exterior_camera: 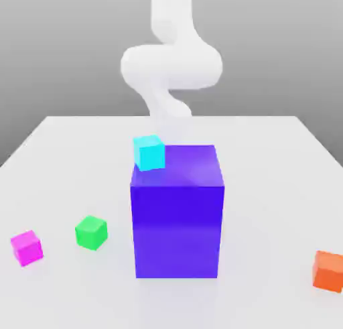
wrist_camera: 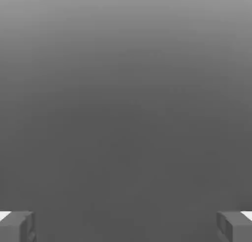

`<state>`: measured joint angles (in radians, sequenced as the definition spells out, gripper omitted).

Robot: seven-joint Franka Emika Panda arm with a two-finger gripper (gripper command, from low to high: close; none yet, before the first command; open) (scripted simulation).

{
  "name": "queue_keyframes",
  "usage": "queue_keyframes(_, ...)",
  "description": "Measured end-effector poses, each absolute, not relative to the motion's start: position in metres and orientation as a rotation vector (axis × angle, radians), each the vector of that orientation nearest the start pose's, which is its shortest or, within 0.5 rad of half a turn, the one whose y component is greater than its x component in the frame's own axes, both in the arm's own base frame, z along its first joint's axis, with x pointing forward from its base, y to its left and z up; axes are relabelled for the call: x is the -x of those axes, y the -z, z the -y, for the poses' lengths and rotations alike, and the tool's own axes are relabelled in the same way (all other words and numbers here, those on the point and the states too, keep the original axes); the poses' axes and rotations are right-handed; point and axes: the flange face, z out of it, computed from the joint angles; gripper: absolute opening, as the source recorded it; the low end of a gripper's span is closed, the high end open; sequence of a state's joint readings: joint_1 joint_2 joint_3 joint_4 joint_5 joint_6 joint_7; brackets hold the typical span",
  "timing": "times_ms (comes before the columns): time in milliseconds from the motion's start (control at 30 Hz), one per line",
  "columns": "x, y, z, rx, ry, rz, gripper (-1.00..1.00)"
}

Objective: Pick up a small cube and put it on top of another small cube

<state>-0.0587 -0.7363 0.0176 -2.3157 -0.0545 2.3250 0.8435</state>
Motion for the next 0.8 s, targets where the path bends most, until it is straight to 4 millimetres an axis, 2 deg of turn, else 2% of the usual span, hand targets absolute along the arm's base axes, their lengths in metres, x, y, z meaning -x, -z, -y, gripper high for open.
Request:
queue_keyframes(200,-0.418,-0.608,0.063,2.570,0.949,-1.411,0.00)
queue_keyframes(400,-0.442,-0.527,0.124,2.614,0.821,-1.657,0.00)
queue_keyframes(600,-0.442,-0.443,0.188,2.609,0.644,-1.875,0.00)
queue_keyframes(800,-0.420,-0.362,0.243,2.548,0.443,-2.053,0.00)
